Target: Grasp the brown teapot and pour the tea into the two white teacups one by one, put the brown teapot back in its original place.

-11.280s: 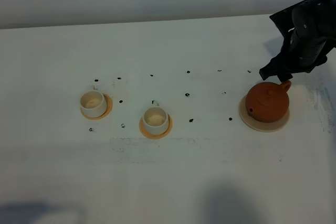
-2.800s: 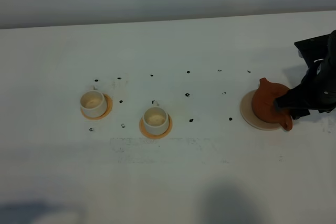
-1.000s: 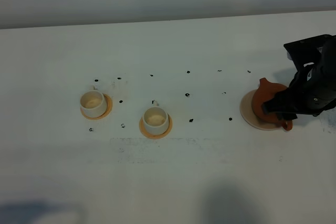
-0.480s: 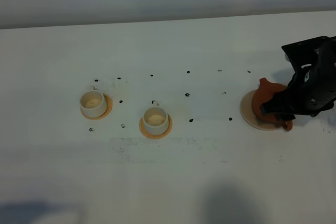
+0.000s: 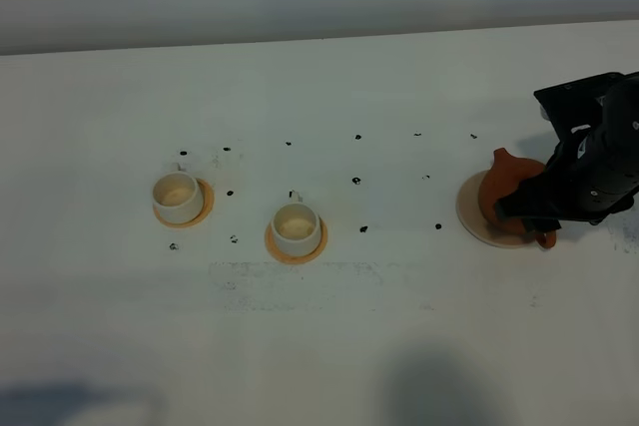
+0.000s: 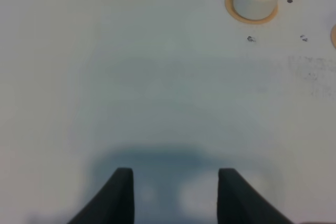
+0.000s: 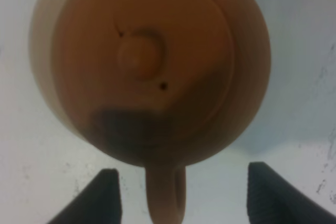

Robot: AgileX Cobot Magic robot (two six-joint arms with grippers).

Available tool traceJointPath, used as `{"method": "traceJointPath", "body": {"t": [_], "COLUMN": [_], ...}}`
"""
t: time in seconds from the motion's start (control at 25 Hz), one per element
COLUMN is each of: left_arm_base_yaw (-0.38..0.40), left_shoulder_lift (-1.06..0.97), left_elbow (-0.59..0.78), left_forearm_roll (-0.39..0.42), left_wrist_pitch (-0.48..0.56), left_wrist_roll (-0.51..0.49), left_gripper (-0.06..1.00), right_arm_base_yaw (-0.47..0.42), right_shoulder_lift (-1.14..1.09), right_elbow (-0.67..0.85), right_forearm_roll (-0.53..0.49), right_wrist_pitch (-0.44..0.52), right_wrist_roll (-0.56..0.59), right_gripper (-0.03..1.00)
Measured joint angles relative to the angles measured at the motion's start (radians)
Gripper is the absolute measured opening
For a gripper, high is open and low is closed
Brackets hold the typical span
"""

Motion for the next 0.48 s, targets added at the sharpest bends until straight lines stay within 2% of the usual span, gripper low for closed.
{"method": "traceJointPath", "body": {"t": [0.48], "left_arm_base_yaw": [0.0], "left_shoulder_lift": [0.0], "left_elbow": [0.0], "left_forearm_roll": [0.0], "left_wrist_pitch": [0.0], "left_wrist_roll": [0.006], "left_gripper": [0.38], "right_arm_base_yaw": [0.0], "right_shoulder_lift": [0.02], "right_elbow": [0.0], "right_forearm_roll": [-0.004], "right_wrist_pitch": [-0.005], "right_wrist_roll": [0.0], "right_gripper": [0.45]}}
